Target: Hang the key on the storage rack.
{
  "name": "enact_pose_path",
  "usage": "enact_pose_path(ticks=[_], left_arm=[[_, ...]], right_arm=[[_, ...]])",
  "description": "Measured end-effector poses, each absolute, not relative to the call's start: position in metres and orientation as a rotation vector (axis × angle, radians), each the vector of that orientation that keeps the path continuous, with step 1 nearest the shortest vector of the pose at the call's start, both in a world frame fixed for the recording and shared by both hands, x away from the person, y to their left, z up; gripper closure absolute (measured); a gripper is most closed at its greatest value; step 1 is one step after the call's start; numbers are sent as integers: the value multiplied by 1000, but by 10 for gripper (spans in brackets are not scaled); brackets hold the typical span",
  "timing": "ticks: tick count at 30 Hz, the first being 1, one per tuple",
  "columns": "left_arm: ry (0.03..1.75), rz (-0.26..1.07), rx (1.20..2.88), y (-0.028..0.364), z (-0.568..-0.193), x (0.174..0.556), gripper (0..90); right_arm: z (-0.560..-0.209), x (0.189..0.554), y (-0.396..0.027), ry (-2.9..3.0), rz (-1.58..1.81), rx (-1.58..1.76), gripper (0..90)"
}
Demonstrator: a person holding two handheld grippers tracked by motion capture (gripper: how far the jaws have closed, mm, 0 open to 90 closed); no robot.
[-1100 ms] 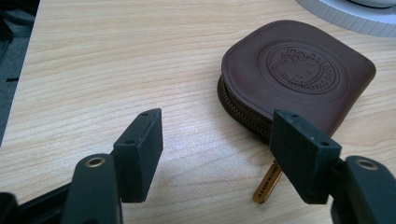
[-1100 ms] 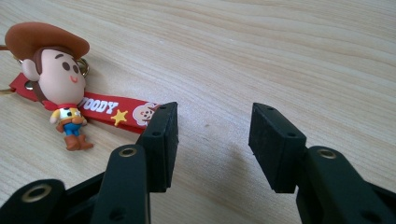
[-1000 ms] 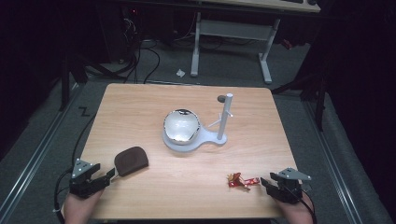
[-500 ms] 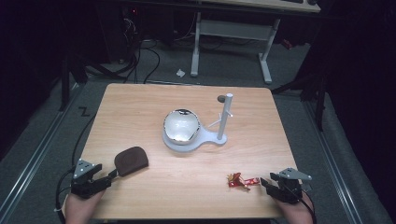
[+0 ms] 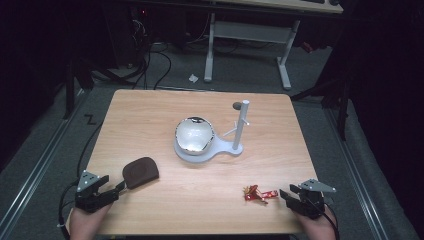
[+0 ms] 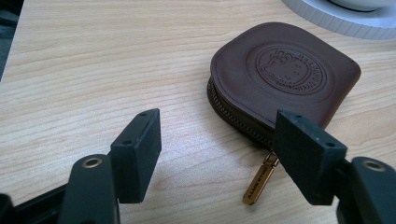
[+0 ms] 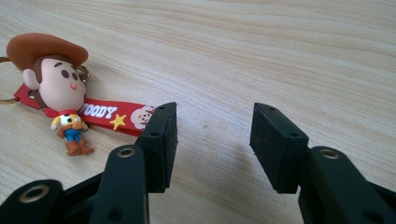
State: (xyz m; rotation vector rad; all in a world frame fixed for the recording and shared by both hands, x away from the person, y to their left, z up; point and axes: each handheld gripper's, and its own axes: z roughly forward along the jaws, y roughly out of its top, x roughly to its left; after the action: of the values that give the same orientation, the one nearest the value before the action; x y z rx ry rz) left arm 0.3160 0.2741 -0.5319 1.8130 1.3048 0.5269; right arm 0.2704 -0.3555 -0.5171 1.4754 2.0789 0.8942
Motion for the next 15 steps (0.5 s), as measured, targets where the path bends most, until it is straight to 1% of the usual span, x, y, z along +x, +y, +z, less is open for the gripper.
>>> enact_pose_path(ticks=[7,15], left_arm=[[1282,555,1807,272,-530,314,332],[1259,543,1826,268,-530,314,330]], right_arm=[[-514,273,-348,2121,872,1471,501],[-507,280,-347,2171,823,1497,490]])
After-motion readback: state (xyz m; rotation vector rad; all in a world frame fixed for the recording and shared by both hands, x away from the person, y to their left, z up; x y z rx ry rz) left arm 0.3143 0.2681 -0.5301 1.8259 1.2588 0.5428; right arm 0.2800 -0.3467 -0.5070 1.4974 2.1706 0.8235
